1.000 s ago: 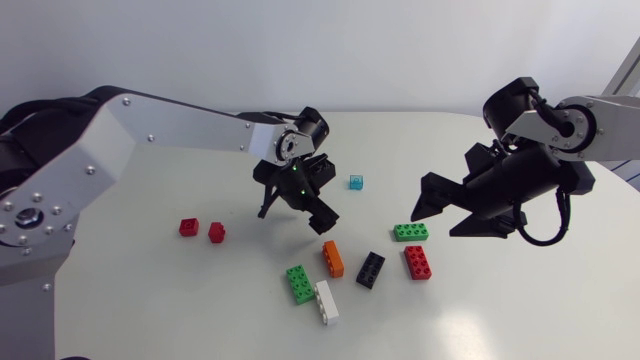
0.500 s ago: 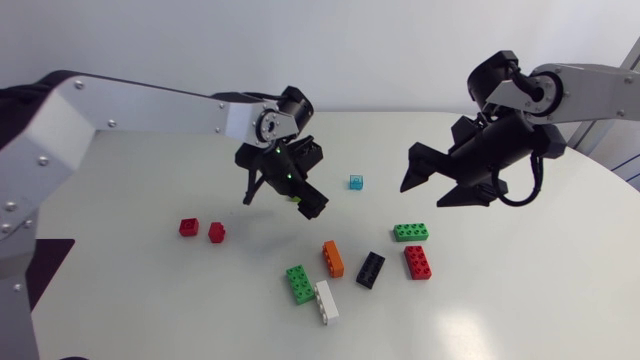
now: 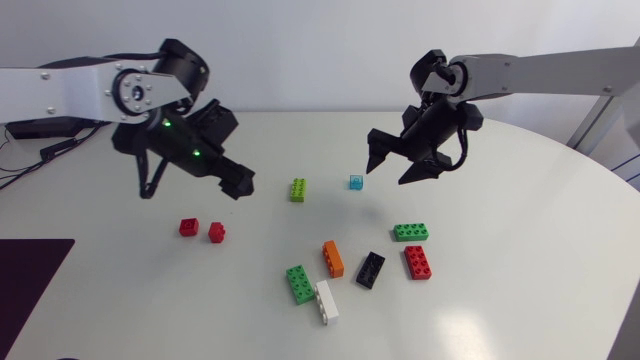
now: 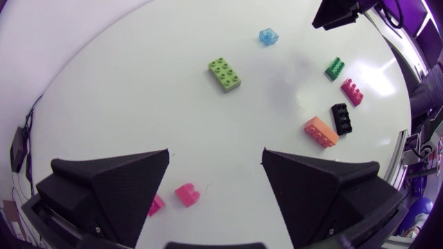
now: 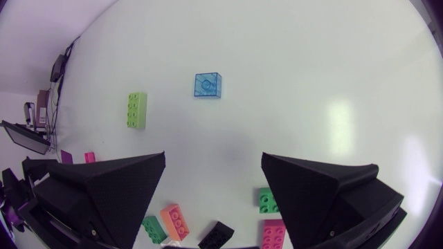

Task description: Sort duplo bricks by size, large to the right and small to the left

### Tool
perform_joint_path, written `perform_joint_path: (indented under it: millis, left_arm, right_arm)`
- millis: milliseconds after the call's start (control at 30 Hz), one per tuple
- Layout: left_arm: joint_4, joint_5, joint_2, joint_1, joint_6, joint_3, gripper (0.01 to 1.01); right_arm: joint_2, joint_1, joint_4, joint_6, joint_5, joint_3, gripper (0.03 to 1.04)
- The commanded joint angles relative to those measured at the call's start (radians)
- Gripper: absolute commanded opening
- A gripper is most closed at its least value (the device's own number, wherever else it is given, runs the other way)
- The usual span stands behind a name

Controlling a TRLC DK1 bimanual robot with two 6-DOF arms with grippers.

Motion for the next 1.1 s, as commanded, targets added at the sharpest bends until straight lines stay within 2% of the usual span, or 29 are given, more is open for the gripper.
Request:
perform_joint_path:
  millis: [0,167,367,567,767,1067]
  left_arm:
    - [-0.013,0.011,-0.09,0.033,0.027,-0.074,0.931]
    - [-0.013,0.025,-0.191,0.099,0.045,-0.157,0.931]
    - [-0.013,0.054,-0.229,0.154,0.061,-0.22,0.931]
    - [-0.004,0.08,-0.235,0.171,0.067,-0.241,0.931]
    - [0.002,0.094,-0.234,0.177,0.067,-0.247,0.931]
    - [0.013,0.102,-0.237,0.188,0.073,-0.277,0.931]
  right_arm:
    - [0.086,0.005,-0.037,-0.029,-0.006,0.066,1.0]
    - [0.178,0.003,-0.047,-0.051,-0.006,0.151,1.0]
    - [0.299,-0.018,-0.119,-0.069,-0.03,0.306,1.0]
    - [0.362,-0.024,-0.16,-0.074,-0.044,0.399,1.0]
    - [0.463,-0.014,-0.229,-0.067,-0.057,0.554,1.0]
    - [0.503,0.009,-0.249,-0.057,-0.063,0.618,1.0]
